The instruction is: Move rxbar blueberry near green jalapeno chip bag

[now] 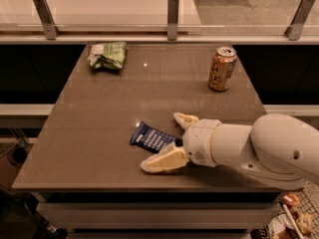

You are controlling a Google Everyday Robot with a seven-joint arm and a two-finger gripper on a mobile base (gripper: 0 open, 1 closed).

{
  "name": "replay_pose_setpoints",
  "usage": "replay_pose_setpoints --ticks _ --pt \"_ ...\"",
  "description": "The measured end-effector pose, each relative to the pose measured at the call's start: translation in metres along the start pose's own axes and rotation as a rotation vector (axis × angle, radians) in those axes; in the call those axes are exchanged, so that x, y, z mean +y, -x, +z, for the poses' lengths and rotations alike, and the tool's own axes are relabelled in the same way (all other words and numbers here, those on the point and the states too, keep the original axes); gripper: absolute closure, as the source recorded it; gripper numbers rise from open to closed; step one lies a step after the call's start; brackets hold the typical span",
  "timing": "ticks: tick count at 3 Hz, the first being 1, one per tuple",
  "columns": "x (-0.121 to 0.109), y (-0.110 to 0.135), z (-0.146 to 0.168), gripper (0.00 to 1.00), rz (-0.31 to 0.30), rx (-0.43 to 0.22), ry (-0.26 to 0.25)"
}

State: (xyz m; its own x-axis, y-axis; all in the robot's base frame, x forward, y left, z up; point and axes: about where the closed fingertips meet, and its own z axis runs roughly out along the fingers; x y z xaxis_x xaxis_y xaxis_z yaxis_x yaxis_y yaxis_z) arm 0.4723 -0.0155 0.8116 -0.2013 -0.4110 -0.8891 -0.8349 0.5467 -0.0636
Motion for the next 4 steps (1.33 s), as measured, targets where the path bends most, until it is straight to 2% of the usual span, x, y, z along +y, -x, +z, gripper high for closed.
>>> replay_pose_setpoints --ticks 3,4 --pt "-0.0002 0.0031 0.0025 0.87 -0.001 0.010 0.011" --pt "-0.0003 0.0063 0.0009 1.00 -0.002 0.010 0.011"
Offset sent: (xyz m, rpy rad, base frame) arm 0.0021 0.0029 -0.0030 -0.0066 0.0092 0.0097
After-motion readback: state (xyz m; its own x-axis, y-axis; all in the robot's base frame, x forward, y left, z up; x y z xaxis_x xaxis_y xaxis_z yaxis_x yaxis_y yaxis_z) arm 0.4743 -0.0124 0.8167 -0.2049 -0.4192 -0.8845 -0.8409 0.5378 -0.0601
